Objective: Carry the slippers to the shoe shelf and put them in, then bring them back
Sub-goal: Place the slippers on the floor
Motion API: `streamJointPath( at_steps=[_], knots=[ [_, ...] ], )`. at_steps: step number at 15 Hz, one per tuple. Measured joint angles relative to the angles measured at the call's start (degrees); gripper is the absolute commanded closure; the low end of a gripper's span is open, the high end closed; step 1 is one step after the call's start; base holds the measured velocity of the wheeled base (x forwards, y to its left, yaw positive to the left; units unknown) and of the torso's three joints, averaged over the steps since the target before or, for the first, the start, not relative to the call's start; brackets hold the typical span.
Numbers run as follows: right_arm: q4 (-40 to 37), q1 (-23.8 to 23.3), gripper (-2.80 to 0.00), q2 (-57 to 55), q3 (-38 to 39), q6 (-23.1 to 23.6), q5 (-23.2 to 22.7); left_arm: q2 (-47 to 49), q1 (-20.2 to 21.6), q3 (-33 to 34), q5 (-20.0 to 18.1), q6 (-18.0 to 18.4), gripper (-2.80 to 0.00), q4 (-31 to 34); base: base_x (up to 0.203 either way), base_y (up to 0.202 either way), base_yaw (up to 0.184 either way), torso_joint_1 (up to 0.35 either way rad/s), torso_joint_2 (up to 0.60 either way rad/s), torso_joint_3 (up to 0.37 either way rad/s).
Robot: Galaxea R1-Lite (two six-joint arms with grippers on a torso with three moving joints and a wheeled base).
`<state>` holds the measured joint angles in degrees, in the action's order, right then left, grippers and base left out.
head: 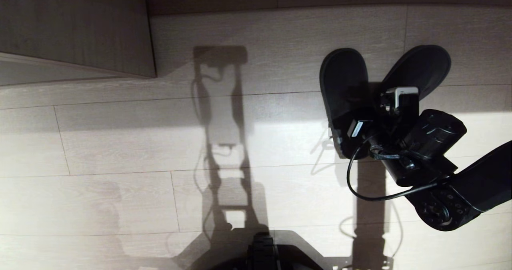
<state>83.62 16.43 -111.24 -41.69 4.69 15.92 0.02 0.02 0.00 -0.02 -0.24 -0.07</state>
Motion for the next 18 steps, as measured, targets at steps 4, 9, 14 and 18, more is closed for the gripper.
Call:
streamJointPath(
  at_steps=[4,9,14,18],
  knots=[
    [-0.38,-0.34,0.0,2.52,3.85,-0.18,-0.16,0.0,0.0,0.0,0.02,0.02,0.0,0.0,0.0,0.0,0.0,0.0,0.0,0.0],
    [0.62,-1.71,0.0,7.05,8.93,-0.07,-0.3,0.0,0.0,0.0,0.02,0.02,0.0,0.0,0.0,0.0,0.0,0.0,0.0,0.0],
    [0.75,-4.79,0.0,6.73,9.9,0.14,-0.81,0.0,0.0,0.0,0.02,0.01,0.0,0.0,0.0,0.0,0.0,0.0,0.0,0.0],
    [1.02,-5.03,0.0,1.38,3.74,-1.22,-1.15,0.0,0.0,0.0,0.02,0.01,0.0,0.0,0.0,0.0,0.0,0.0,0.0,0.0]
  ],
)
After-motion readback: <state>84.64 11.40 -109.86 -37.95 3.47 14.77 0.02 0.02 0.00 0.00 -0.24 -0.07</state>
